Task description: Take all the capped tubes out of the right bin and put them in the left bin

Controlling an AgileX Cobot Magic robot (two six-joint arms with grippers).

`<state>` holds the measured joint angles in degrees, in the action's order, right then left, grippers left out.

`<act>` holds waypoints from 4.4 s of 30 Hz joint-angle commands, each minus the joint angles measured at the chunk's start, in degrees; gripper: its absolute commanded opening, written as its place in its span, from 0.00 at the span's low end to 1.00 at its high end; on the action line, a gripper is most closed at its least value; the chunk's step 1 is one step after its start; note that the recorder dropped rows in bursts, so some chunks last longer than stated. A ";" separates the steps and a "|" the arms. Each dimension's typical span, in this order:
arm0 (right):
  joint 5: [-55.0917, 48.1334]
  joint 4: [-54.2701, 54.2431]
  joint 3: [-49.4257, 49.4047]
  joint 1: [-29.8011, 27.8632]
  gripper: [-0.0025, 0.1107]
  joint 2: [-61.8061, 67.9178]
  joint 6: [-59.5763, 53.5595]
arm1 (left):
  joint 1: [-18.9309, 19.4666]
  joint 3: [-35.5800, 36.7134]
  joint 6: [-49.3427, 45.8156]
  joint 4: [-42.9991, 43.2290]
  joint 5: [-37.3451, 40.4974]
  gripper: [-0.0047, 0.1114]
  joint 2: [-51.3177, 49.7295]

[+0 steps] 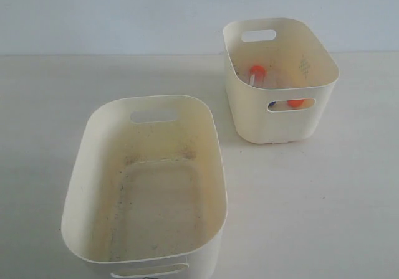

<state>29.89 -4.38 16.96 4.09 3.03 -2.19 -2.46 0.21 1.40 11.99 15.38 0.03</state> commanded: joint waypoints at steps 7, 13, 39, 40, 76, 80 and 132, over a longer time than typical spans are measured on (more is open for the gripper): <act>-51.74 -0.03 30.61 -0.28 0.06 24.13 -5.91 | -0.08 -0.21 0.76 -0.21 -0.43 0.08 -0.03; -50.61 -0.03 31.80 -0.28 0.06 34.67 -5.79 | -0.08 -0.21 0.76 -0.21 -0.43 0.08 -0.03; -73.86 -6.01 56.53 -0.07 0.02 77.94 -2.90 | -0.08 -0.21 0.76 -0.21 -0.43 0.08 -0.03; -76.38 -6.01 60.29 -0.07 0.02 80.93 -1.31 | -0.08 -0.21 0.76 -0.21 -0.43 0.08 -0.03; -99.85 -2.10 115.72 5.06 0.02 132.27 10.89 | -0.08 -0.21 0.76 -0.21 -0.43 0.08 -0.03; -99.85 -1.33 115.72 5.06 0.02 133.04 10.67 | -0.08 -0.21 0.76 -0.21 -0.43 0.08 -0.03; -99.85 4.38 115.72 5.06 0.49 141.56 17.23 | -0.08 -0.21 0.76 -0.21 -0.43 0.08 -0.03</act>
<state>-69.79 -1.43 132.38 9.35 144.02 14.00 -2.46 0.21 1.40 11.99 15.38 0.03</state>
